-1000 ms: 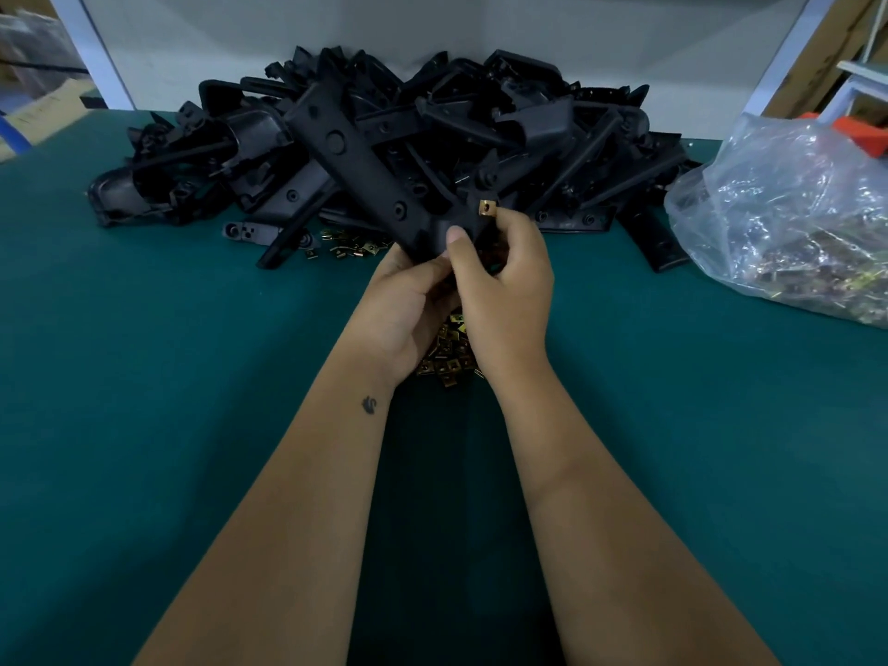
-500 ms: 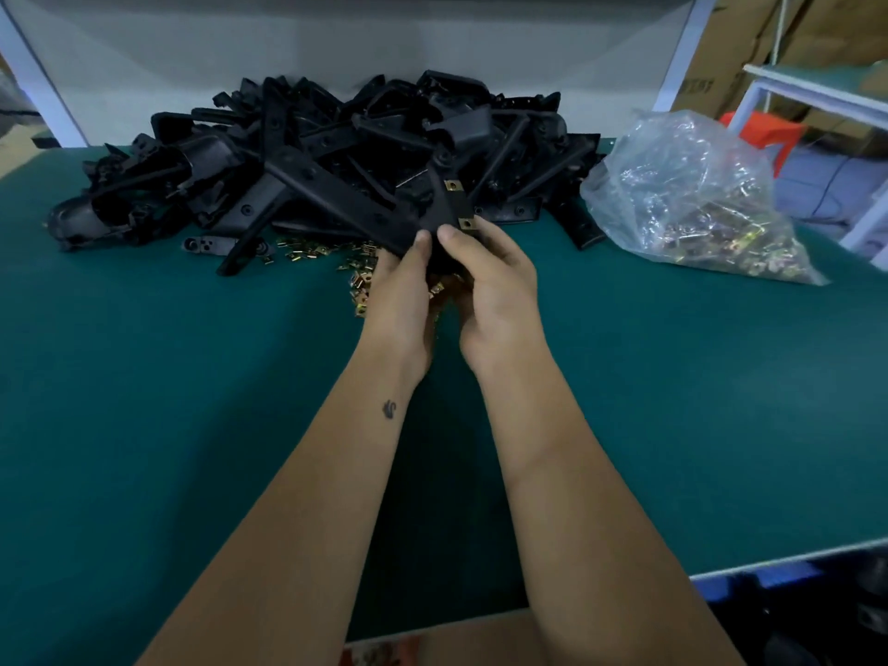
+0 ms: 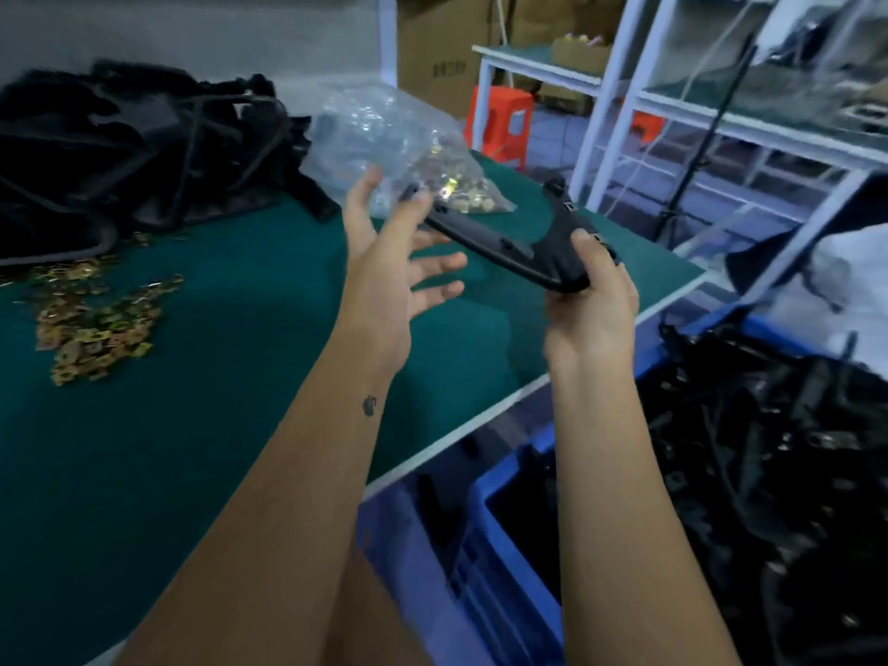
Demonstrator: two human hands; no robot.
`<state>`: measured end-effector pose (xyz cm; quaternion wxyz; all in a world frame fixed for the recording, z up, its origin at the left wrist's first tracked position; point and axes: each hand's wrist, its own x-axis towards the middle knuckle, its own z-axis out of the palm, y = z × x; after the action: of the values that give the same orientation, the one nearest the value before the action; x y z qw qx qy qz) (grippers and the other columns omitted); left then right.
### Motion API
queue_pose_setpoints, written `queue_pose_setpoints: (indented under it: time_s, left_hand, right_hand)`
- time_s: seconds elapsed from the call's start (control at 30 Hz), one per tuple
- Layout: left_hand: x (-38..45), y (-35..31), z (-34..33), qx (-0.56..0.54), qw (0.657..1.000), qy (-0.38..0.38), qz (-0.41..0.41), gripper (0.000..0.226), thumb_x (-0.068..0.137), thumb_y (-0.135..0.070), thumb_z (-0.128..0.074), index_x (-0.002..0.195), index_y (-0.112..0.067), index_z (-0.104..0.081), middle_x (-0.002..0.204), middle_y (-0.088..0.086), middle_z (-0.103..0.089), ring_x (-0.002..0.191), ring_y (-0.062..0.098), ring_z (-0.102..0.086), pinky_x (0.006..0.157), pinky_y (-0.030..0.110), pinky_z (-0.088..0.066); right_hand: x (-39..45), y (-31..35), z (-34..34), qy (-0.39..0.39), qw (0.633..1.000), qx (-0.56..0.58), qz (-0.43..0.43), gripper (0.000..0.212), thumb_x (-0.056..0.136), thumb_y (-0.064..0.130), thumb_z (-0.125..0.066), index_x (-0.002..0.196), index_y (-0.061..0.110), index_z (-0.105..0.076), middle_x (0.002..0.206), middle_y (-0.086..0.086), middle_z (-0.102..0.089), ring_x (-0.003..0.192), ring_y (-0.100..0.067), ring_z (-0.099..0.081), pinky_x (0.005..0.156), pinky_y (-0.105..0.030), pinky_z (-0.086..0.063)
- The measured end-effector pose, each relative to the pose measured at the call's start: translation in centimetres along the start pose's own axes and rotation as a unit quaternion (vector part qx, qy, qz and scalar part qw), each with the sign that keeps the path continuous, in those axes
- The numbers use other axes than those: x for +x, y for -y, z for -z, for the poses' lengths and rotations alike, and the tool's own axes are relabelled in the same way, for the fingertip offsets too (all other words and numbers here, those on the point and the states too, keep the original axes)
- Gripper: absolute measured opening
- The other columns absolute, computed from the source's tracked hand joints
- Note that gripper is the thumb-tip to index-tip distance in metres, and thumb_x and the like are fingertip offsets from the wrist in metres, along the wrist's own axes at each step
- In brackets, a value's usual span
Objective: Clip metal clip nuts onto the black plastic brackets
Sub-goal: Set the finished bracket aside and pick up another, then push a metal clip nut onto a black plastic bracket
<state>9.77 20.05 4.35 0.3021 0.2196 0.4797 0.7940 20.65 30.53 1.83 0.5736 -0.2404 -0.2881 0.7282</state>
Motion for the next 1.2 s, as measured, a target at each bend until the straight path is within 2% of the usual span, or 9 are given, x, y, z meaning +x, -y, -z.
queue_pose_setpoints:
  time_s: [0.17, 0.3, 0.4, 0.5, 0.57, 0.63, 0.7, 0.93, 1.2]
  left_hand:
    - [-3.1, 6.1, -9.5, 0.089, 0.979, 0.176, 0.056, 0.017, 0.098, 0.0, -0.053, 0.095, -0.017, -0.056, 0.08, 0.01, -0.059, 0.053, 0.012, -0.062, 0.054, 0.023, -0.056]
    - [-6.4, 13.3, -12.4, 0.132, 0.948, 0.251, 0.146, 0.023, 0.098, 0.003, -0.051, 0.085, -0.016, -0.052, 0.072, 0.009, -0.063, 0.051, 0.008, -0.062, 0.054, 0.022, -0.055]
    - [-8.1, 18.7, -10.9, 0.215, 0.923, 0.248, 0.201, 0.02, 0.099, -0.004, -0.053, 0.087, -0.02, -0.054, 0.087, 0.011, -0.067, 0.067, 0.014, -0.067, 0.067, 0.029, -0.058]
    - [-8.9, 22.0, -9.0, 0.353, 0.842, 0.317, 0.255, 0.014, 0.098, -0.02, -0.054, 0.103, -0.032, -0.051, 0.094, -0.001, -0.064, 0.072, 0.013, -0.061, 0.07, 0.028, -0.052]
    - [-8.8, 22.8, -8.6, 0.413, 0.76, 0.4, 0.304, 0.035, 0.095, -0.029, -0.054, 0.126, -0.038, -0.041, 0.099, -0.006, -0.059, 0.077, 0.012, -0.058, 0.069, 0.027, -0.045]
    - [-8.5, 22.4, -8.8, 0.425, 0.733, 0.431, 0.31, 0.041, 0.095, -0.032, -0.053, 0.133, -0.038, -0.039, 0.103, -0.011, -0.055, 0.091, 0.013, -0.058, 0.078, 0.027, -0.046]
    - [-7.6, 21.1, -9.3, 0.42, 0.761, 0.421, 0.26, 0.031, 0.097, -0.031, -0.052, 0.127, -0.036, -0.05, 0.107, -0.013, -0.054, 0.098, 0.01, -0.057, 0.081, 0.022, -0.045]
    - [-3.6, 10.9, -11.8, 0.207, 0.938, 0.264, 0.084, 0.025, 0.098, -0.01, -0.05, 0.085, -0.029, -0.062, 0.092, -0.007, -0.065, 0.088, 0.009, -0.06, 0.088, 0.031, -0.05]
    - [1.3, 1.6, -3.2, 0.161, 0.987, 0.018, -0.023, 0.025, 0.096, -0.007, -0.046, 0.075, -0.02, -0.049, 0.069, -0.008, -0.055, 0.063, 0.005, -0.051, 0.061, 0.021, -0.042]
  right_hand:
    - [2.0, 6.3, 10.8, -0.139, 0.988, 0.027, 0.063, 0.028, 0.094, 0.003, -0.06, 0.122, -0.004, -0.06, 0.104, -0.014, -0.069, 0.09, -0.023, -0.07, 0.083, -0.034, -0.056]
    - [1.7, 8.4, 18.7, -0.221, 0.973, -0.03, 0.058, 0.029, 0.093, 0.005, -0.062, 0.121, -0.001, -0.06, 0.125, -0.023, -0.063, 0.111, -0.035, -0.064, 0.095, -0.046, -0.053]
    - [0.5, 9.0, 22.3, -0.266, 0.945, -0.192, -0.01, 0.023, 0.087, 0.009, -0.071, 0.11, 0.002, -0.07, 0.11, -0.018, -0.072, 0.103, -0.035, -0.069, 0.089, -0.047, -0.056]
    - [0.2, 8.6, 24.2, -0.302, 0.905, -0.29, -0.067, 0.022, 0.085, 0.01, -0.075, 0.107, 0.009, -0.072, 0.097, -0.011, -0.076, 0.095, -0.033, -0.071, 0.074, -0.04, -0.061]
    - [0.8, 7.8, 24.7, -0.349, 0.858, -0.368, -0.079, 0.041, 0.086, 0.016, -0.075, 0.125, 0.014, -0.063, 0.122, -0.011, -0.067, 0.116, -0.034, -0.06, 0.094, -0.048, -0.053]
    - [1.2, 7.1, 24.0, -0.401, 0.759, -0.506, -0.083, 0.059, 0.088, 0.025, -0.071, 0.142, 0.017, -0.048, 0.147, -0.011, -0.043, 0.134, -0.035, -0.037, 0.108, -0.052, -0.038]
    - [1.6, 6.5, 22.1, -0.418, 0.728, -0.542, -0.031, 0.058, 0.09, 0.025, -0.064, 0.145, 0.018, -0.044, 0.152, -0.01, -0.03, 0.137, -0.034, -0.027, 0.112, -0.05, -0.03]
    - [3.0, 4.1, 8.8, -0.266, 0.86, -0.405, 0.158, 0.028, 0.09, 0.013, -0.053, 0.115, 0.017, -0.065, 0.132, -0.007, -0.049, 0.127, -0.025, -0.038, 0.105, -0.038, -0.036]
    - [1.5, -4.7, -6.2, 0.011, 0.911, -0.382, 0.157, 0.022, 0.088, 0.003, -0.046, 0.085, 0.018, -0.063, 0.105, -0.012, -0.066, 0.108, -0.031, -0.057, 0.095, -0.048, -0.046]
